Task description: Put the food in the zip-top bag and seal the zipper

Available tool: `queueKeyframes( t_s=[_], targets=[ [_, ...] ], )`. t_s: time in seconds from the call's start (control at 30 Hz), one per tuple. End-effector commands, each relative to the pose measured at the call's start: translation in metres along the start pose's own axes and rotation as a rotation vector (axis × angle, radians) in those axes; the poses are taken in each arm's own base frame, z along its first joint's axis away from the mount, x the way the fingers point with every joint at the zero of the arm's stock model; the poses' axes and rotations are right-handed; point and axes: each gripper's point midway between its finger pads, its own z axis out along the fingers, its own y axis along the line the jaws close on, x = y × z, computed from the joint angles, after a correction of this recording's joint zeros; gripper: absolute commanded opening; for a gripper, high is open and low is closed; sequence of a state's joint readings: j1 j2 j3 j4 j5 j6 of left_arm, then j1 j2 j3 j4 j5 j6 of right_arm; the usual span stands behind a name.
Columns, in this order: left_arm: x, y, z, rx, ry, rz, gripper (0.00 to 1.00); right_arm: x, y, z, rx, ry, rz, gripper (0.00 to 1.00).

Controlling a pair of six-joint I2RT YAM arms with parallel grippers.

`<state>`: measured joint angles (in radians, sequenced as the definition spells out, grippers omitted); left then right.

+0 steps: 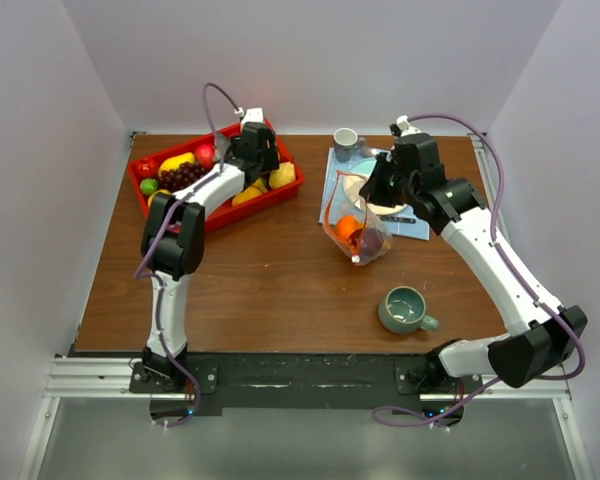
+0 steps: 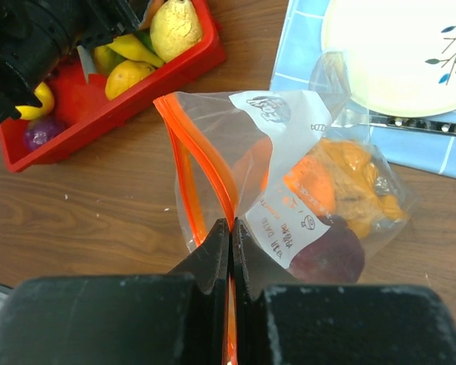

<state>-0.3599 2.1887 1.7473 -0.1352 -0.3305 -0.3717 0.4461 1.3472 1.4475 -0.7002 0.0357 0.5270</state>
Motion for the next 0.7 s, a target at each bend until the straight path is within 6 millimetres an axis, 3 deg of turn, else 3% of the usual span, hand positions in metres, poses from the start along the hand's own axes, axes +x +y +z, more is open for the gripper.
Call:
queueKeyframes(
  t_s=[0.0,0.07,0.1,0.17,0.2,0.23,0.3,0.33,0.37,0.4,0.43,0.47,0.5,0.53,0.67],
  targets=[
    [-0.063,0.002,-0.044,0.061,-0.147,-0.042,0.41,-0.009,0.015,0.009,-0.063,-0.034,0.024,0.0],
    [-0.066,0.003,-0.057,0.077,-0.15,-0.045,0.36,0.0,0.02,0.015,-0.085,-0.008,0.025,0.0],
    [-0.08,0.001,-0.073,0.098,-0.179,-0.06,0.35,0.002,0.022,0.022,-0.088,-0.001,0.032,0.0],
    [-0.073,0.0,-0.086,0.135,-0.16,-0.066,0.31,0.005,0.028,0.031,-0.106,0.004,0.033,0.0],
    [-0.085,-0.001,-0.106,0.163,-0.19,-0.092,0.3,0.01,0.03,0.04,-0.107,0.021,0.046,0.0],
    [-0.067,-0.003,-0.11,0.198,-0.152,-0.09,0.29,0.017,0.034,0.046,-0.123,0.042,0.049,0.0],
    [-0.072,-0.007,-0.138,0.26,-0.162,-0.134,0.28,0.019,0.042,0.054,-0.147,0.046,0.063,0.0],
    [-0.049,-0.011,-0.144,0.312,-0.104,-0.137,0.26,0.023,0.044,0.061,-0.147,0.058,0.066,0.0],
    [-0.041,-0.015,-0.153,0.347,-0.079,-0.179,0.25,0.022,0.047,0.064,-0.157,0.054,0.072,0.0],
    [-0.054,-0.021,-0.177,0.419,-0.122,-0.206,0.25,0.022,0.048,0.066,-0.159,0.055,0.084,0.0],
    [-0.023,-0.029,-0.186,0.5,-0.052,-0.211,0.24,0.02,0.049,0.067,-0.16,0.052,0.089,0.0],
    [-0.017,-0.038,-0.199,0.555,-0.041,-0.244,0.23,0.017,0.05,0.068,-0.158,0.046,0.094,0.0],
    [-0.024,-0.044,-0.22,0.615,-0.072,-0.255,0.23,0.016,0.05,0.068,-0.154,0.04,0.099,0.0],
    [-0.005,-0.048,-0.228,0.652,-0.028,-0.257,0.23,0.014,0.051,0.067,-0.153,0.035,0.099,0.0],
    [0.012,-0.09,-0.28,0.83,0.01,-0.29,0.23,0.01,0.053,0.061,-0.156,0.015,0.116,0.0]
  ],
)
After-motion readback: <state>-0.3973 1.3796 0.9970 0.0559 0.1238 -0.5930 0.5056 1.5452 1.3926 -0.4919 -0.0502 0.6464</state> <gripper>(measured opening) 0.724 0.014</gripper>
